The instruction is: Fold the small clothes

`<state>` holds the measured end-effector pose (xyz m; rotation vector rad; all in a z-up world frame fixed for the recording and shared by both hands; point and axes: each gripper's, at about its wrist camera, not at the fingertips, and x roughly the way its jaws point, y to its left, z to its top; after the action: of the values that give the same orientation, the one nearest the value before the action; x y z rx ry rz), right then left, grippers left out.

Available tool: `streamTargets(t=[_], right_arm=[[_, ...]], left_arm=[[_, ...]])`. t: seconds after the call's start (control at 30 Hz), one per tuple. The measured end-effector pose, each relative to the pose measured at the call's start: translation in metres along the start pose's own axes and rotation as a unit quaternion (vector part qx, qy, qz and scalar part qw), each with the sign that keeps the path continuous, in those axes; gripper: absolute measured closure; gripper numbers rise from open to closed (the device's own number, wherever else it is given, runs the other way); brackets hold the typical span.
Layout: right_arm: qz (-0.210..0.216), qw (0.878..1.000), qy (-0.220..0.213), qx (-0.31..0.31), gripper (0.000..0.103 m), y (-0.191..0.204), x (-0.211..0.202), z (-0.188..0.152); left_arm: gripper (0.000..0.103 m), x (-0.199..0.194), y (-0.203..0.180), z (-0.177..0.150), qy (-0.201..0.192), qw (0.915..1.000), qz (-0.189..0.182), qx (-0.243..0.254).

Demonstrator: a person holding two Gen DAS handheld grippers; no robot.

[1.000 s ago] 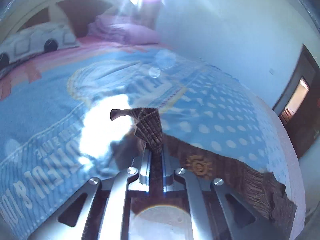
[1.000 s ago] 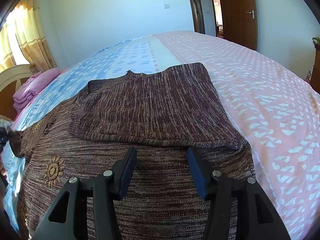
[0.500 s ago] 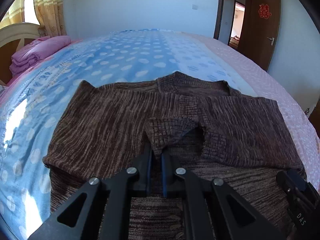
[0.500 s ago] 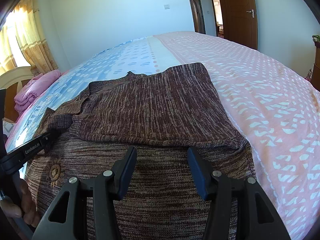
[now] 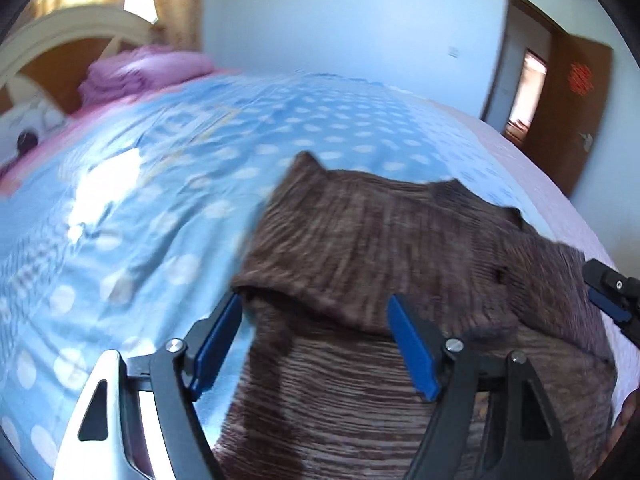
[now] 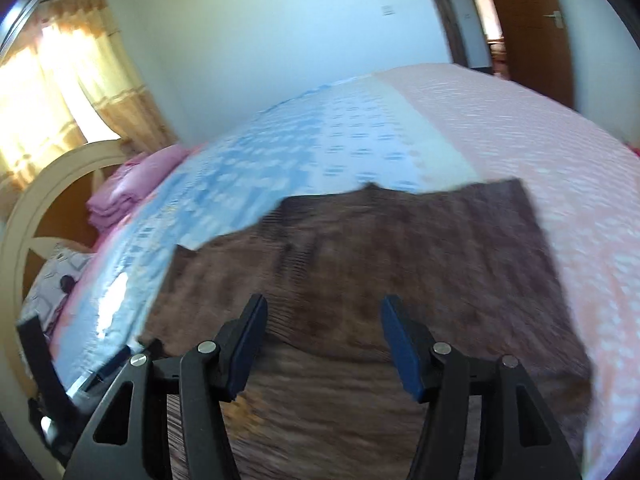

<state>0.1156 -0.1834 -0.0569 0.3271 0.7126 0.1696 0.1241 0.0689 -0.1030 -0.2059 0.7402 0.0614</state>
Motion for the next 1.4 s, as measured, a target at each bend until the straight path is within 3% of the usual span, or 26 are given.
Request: streamTargets(t=[0.13,0.23,0.33,0.43,0.47,0.7,0.87,1.0,1.1,1.2,1.23,1.3,1.33,1.4], right_arm=[[-0.032,0.998,0.014,-0.055,0.044,0.031,0.050,0.018],[-0.060,0.994,0.036,-0.080,0.045,0.041,0.088,0.027],[-0.063,0.990,0.071,-0.105,0.067,0.051,0.118,0.024],[-0.076,0.987,0.067,-0.128,0.085,0.058,0.125,0.022],[-0.075,0.987,0.064,-0.126,0.100,0.057,0.123,0.022],[-0.061,0.987,0.001,-0.145,0.100,0.071,0.087,0.036],[-0.081,0.983,-0.042,-0.160,0.100,0.064,0.058,0.057],[-0.077,0.989,-0.018,-0.126,0.099,0.034,0.066,0.064],[-0.119,0.988,0.027,-0.092,0.098,0.009,0.079,0.058],[-0.120,0.992,0.009,-0.042,0.097,-0.016,0.056,0.044],[-0.111,0.994,0.004,-0.020,0.094,-0.024,0.045,0.038],[-0.083,0.996,0.000,0.016,0.064,-0.033,0.029,0.024],[-0.064,0.998,-0.001,0.027,0.057,-0.033,0.023,0.016],[-0.037,0.999,0.002,0.028,0.054,-0.027,0.018,0.003]], left_arm=[[0.025,0.020,0.022,-0.004,0.045,0.9965,-0.014,-0.069],[0.025,0.015,0.022,-0.007,0.030,0.9960,-0.025,-0.081],[0.020,0.016,0.021,-0.008,0.029,0.9964,-0.027,-0.076],[0.017,0.016,0.020,-0.009,0.027,0.9961,-0.035,-0.077],[0.017,0.016,0.021,-0.009,0.025,0.9959,-0.037,-0.079],[0.015,0.016,0.027,-0.009,0.021,0.9944,-0.050,-0.091],[0.015,0.016,0.030,-0.008,0.018,0.9933,-0.056,-0.100],[0.015,0.017,0.028,-0.008,0.018,0.9939,-0.051,-0.096],[0.015,0.017,0.028,-0.008,0.018,0.9938,-0.052,-0.096],[0.015,0.017,0.028,-0.008,0.017,0.9936,-0.054,-0.098],[0.015,0.017,0.028,-0.008,0.017,0.9936,-0.054,-0.098],[0.015,0.017,0.028,-0.008,0.017,0.9937,-0.053,-0.097],[0.015,0.017,0.028,-0.008,0.017,0.9939,-0.051,-0.096],[0.015,0.017,0.028,-0.008,0.017,0.9941,-0.050,-0.095]])
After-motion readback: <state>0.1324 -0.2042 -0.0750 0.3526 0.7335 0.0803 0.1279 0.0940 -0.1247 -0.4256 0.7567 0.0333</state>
